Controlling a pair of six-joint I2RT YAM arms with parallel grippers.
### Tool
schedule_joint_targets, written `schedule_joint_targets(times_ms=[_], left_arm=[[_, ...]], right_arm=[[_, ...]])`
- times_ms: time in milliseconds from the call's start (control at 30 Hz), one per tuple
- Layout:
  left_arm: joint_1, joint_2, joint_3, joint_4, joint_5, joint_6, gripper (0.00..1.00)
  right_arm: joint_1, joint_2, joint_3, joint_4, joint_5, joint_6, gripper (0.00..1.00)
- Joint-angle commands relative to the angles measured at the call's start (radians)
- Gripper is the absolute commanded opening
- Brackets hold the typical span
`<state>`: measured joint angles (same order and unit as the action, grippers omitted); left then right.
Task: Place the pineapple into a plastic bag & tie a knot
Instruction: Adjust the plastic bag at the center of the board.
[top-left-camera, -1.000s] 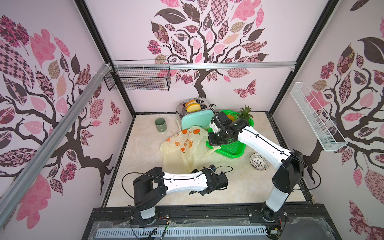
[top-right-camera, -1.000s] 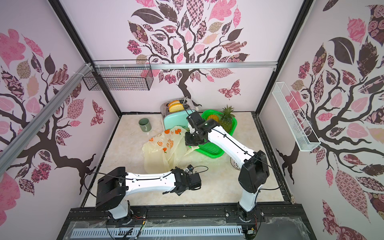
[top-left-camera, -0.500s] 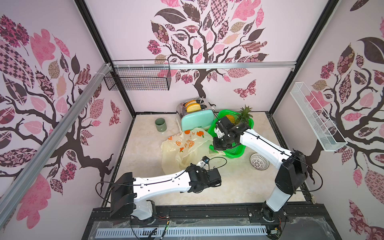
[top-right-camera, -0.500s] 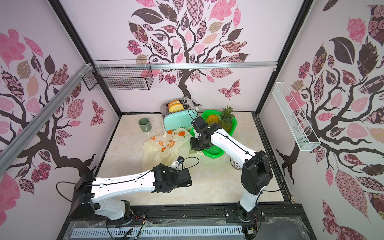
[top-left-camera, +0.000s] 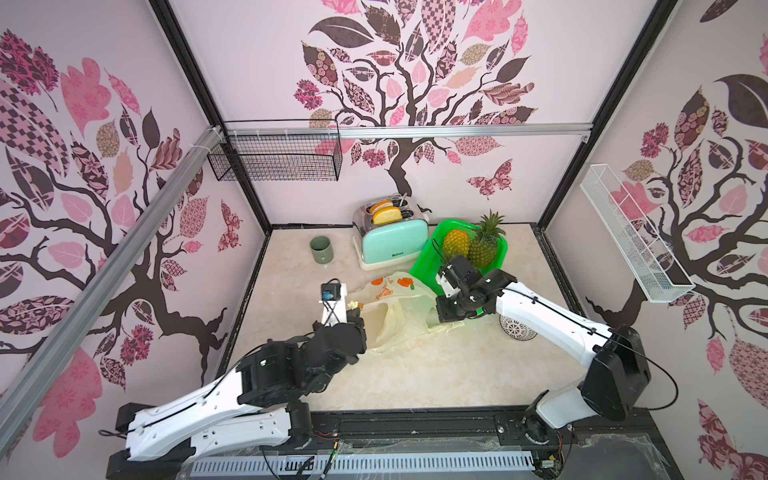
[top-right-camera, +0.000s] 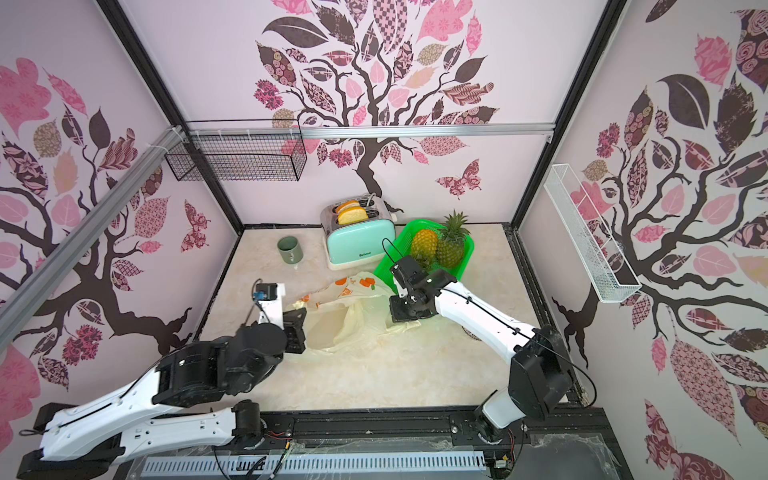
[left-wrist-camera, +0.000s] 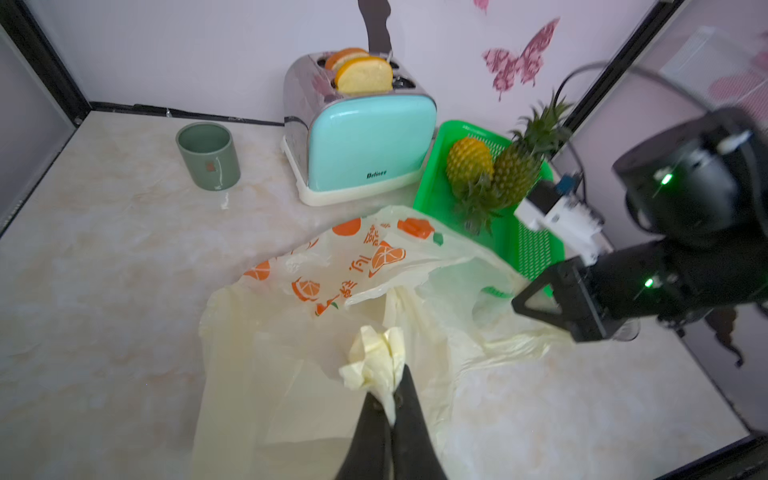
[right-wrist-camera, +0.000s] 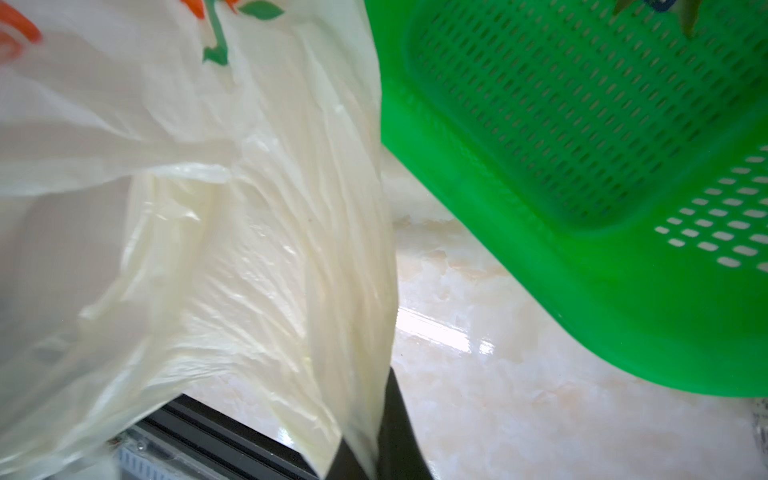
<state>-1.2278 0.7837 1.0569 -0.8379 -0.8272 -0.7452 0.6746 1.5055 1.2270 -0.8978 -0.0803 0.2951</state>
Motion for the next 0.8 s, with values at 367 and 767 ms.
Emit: schedule_joint_targets(times_ms=[367,767], left_arm=[[0.024,-0.070,-0.178,0.295,0.160,0.007,0.00],[0.040,-0.083,-0.248,0.355,0.212,-0.091,0.00]], right_arm=[[0.014,-0.164,0.137,0.036,0.031,-0.097,0.80],[0.152,-0.054,0.060,0.320,-0.265,0.094,0.40]])
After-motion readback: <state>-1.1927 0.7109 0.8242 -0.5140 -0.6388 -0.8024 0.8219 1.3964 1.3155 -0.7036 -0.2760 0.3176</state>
